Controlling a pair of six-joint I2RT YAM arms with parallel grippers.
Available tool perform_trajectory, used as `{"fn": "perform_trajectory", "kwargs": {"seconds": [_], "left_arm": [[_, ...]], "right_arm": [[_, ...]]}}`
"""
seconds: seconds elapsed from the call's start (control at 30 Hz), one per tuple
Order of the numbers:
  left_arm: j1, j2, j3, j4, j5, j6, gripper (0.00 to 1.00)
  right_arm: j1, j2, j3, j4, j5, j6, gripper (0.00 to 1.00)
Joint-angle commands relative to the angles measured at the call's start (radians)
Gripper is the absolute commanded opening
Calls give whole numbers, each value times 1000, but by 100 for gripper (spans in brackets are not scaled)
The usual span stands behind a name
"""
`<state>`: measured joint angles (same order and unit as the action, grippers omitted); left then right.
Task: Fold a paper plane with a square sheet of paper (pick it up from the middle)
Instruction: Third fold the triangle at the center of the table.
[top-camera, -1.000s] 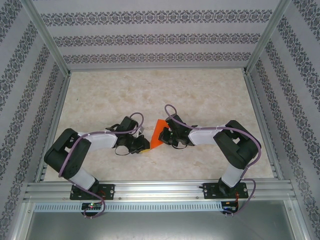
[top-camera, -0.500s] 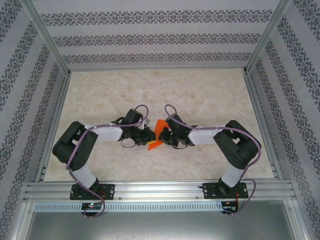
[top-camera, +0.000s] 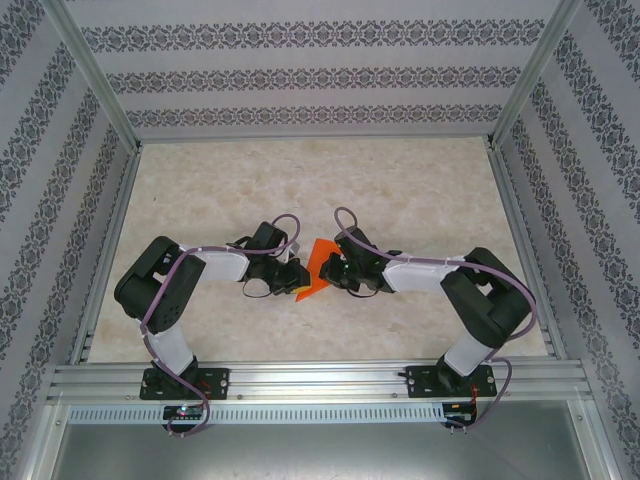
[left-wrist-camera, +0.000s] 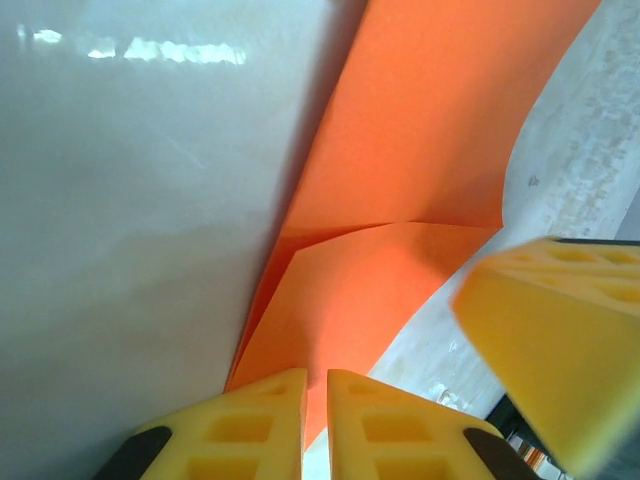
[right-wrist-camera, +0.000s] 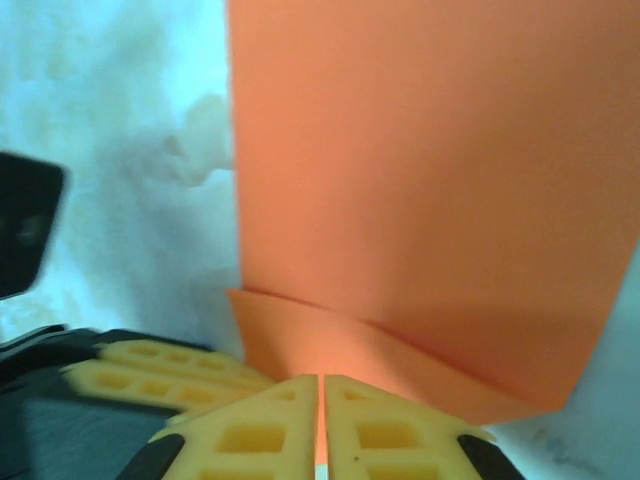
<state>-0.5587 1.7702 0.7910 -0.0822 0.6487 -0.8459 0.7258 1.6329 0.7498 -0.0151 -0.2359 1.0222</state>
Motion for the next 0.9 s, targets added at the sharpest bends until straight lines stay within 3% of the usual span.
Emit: {"fn": "perform_trajectory", "kwargs": {"seconds": [0.0, 0.3, 0.6, 0.87], "left_arm": [[0, 28, -33, -83, -100, 35, 16], [0, 34, -22, -104, -113, 48, 13], [-1, 51, -23, -107, -112, 56, 13], [-1, 46, -28, -131, -135, 68, 12]], "right_arm": [[20, -53, -33, 21, -2, -9, 8], [65, 15, -25, 19, -17, 5, 2], [73, 93, 21, 45, -38, 4, 2], [48, 71, 21, -50, 37, -8, 4]]}}
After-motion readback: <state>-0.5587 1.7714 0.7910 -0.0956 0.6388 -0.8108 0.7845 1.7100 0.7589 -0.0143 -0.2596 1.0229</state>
